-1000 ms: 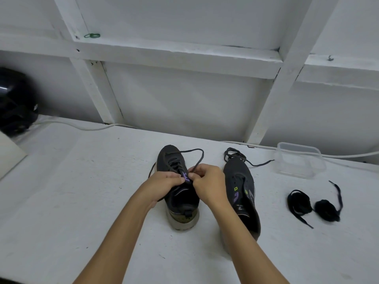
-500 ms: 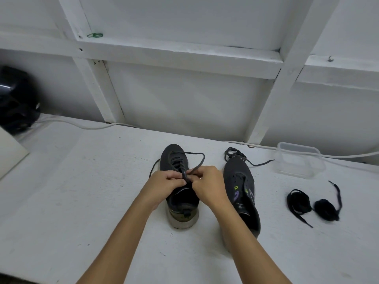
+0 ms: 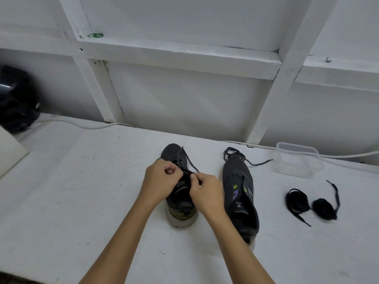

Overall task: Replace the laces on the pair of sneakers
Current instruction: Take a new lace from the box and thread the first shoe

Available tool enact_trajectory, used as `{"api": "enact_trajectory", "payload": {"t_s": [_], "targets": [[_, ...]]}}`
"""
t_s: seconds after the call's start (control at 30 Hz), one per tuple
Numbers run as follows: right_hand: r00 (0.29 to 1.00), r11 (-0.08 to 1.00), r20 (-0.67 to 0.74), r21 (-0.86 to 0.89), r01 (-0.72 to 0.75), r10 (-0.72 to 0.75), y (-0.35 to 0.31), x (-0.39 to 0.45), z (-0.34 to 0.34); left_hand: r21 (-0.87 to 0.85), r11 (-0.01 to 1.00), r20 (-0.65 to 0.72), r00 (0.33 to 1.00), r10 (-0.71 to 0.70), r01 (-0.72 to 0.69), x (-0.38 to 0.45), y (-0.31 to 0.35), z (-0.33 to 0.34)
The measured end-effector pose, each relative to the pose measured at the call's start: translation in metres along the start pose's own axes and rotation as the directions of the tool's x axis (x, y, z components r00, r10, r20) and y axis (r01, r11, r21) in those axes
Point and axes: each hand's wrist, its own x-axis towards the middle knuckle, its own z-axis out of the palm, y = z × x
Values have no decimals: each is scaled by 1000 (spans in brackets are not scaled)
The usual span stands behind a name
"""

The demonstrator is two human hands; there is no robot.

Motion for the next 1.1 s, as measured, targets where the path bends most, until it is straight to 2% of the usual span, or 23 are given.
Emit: {"api": "enact_trajectory", "payload": {"t_s": [0.07, 0.17, 0.23, 0.33, 0.37, 0.4, 0.47, 0.5, 0.53, 0.57, 0.6, 0.63, 0.67, 0.7, 0.77, 0.87, 0.97, 1.1], "targets": [[1000, 1000, -27, 18, -8, 9, -1, -2, 0, -102, 995, -65, 998, 1, -8, 1, 0, -9], [1000, 998, -25, 64, -6, 8, -3, -6, -1, -417, 907, -39, 996, -82, 59, 7, 2, -21], [1000, 995, -20, 102, -10, 13, -4, -8, -1, -566, 810, 58, 988, -143, 150, 10, 4, -20], [999, 996, -1, 80, -44, 44, -2, -8, 1, -620, 730, 263, 953, -152, 288, 9, 4, -12], [998, 996, -8, 61, -57, 58, -2, -7, 2, -663, 670, 326, 934, -145, 336, 8, 3, -12], [997, 996, -18, 50, -70, 71, -1, -6, 2, -751, 540, 372, 919, -131, 381, 8, 4, -16], [996, 995, -32, 42, -86, 87, -1, -4, 1, -920, 138, 360, 930, -69, 366, 12, 9, -36], [996, 995, -27, 38, -88, 89, -1, -4, 1, -947, 27, 318, 947, -53, 320, 14, 11, -47], [996, 996, -17, 31, -86, 86, -1, -5, 0, -958, 25, 284, 957, -56, 285, 17, 11, -57], [997, 997, -4, 24, -80, 80, -2, -6, -1, -956, 147, 246, 967, -66, 253, 17, 13, -65], [997, 997, 12, 24, -76, 76, -4, -7, -2, -897, 387, 195, 977, -82, 212, 18, 13, -70], [997, 996, 33, 44, -78, 77, -6, -8, -4, -728, 666, 154, 985, -72, 163, 17, 14, -71], [994, 993, 62, 76, -89, 84, -8, -8, -4, -478, 872, 136, 990, -40, 101, 15, 15, -71], [991, 989, 94, 104, -103, 94, -10, -9, -4, -254, 966, 147, 989, -2, 40, 14, 14, -68], [986, 986, 132, 118, -120, 104, -12, -11, -2, -18, 998, 216, 974, 68, -66, 12, 10, -57], [986, 989, 132, 97, -112, 99, -12, -12, 1, 157, 978, 280, 956, 89, -137, 10, 7, -37], [987, 991, 139, 91, -95, 82, -11, -13, 1, 245, 967, 295, 955, -2, -74, 10, 9, -20], [987, 993, 137, 73, -93, 82, -9, -13, 1, 208, 978, 349, 935, -65, -10, 13, 12, -8]]}}
